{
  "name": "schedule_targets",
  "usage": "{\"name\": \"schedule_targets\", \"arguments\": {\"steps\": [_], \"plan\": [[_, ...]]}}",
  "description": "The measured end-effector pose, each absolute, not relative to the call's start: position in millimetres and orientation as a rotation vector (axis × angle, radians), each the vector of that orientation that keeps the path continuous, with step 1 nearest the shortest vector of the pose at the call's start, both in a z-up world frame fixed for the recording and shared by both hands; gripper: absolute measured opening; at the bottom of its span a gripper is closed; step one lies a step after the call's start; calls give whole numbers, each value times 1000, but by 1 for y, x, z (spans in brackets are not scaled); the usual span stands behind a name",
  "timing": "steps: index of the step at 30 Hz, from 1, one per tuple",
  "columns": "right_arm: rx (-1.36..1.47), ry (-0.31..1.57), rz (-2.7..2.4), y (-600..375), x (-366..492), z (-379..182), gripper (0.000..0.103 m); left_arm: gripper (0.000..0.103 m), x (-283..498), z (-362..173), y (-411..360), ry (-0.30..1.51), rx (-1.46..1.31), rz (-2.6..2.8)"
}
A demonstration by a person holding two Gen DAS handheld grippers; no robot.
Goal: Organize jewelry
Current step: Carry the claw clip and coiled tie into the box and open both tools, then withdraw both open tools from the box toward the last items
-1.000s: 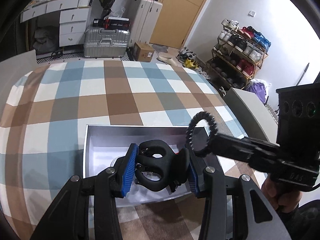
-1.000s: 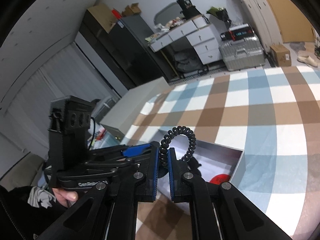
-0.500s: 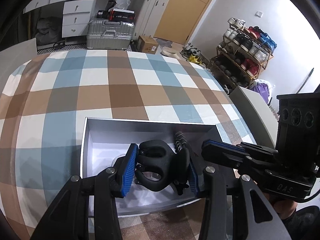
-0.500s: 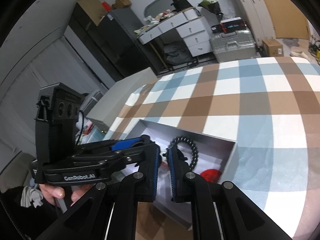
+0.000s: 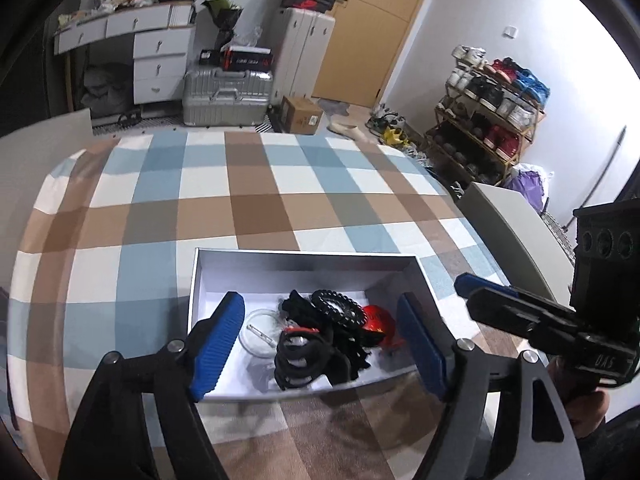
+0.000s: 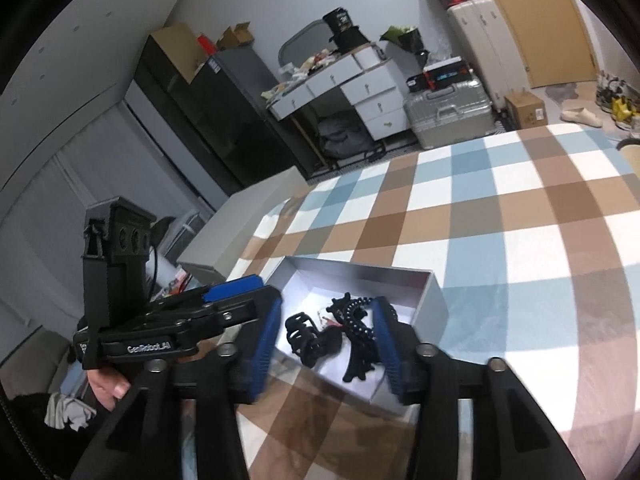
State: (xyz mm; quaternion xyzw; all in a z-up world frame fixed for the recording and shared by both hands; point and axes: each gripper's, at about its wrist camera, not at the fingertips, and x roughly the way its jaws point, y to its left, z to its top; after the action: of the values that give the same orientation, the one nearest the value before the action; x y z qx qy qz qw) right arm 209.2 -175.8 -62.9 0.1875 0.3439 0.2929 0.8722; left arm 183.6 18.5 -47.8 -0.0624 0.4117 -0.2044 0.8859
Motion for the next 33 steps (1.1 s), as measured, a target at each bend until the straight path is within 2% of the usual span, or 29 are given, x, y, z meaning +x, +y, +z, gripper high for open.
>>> {"name": "schedule_targets", "arguments": {"steps": [1, 2, 12, 16, 20, 23, 33], "plan": [[396, 713, 608, -178, 205, -62, 60, 75, 180, -47, 18, 850, -123, -425], [401, 706, 602, -180, 200, -60, 61, 75, 176, -46, 18, 846, -111, -418], [376, 665, 578, -186, 155, -47, 68, 77, 137, -36, 14, 783, -80, -352], [382, 671, 566, -190, 140, -47, 69, 84, 124, -33, 13, 749, -66, -311], [375, 679, 553, -194, 120, -49, 78, 88, 110, -31, 14, 730, -66, -292], [326, 685, 565, -192, 98, -52, 78, 101, 98, -32, 16, 715, -78, -276], [241, 809, 540, -190, 46, -89, 78, 102, 63, -51, 28, 726, -133, -247]]}}
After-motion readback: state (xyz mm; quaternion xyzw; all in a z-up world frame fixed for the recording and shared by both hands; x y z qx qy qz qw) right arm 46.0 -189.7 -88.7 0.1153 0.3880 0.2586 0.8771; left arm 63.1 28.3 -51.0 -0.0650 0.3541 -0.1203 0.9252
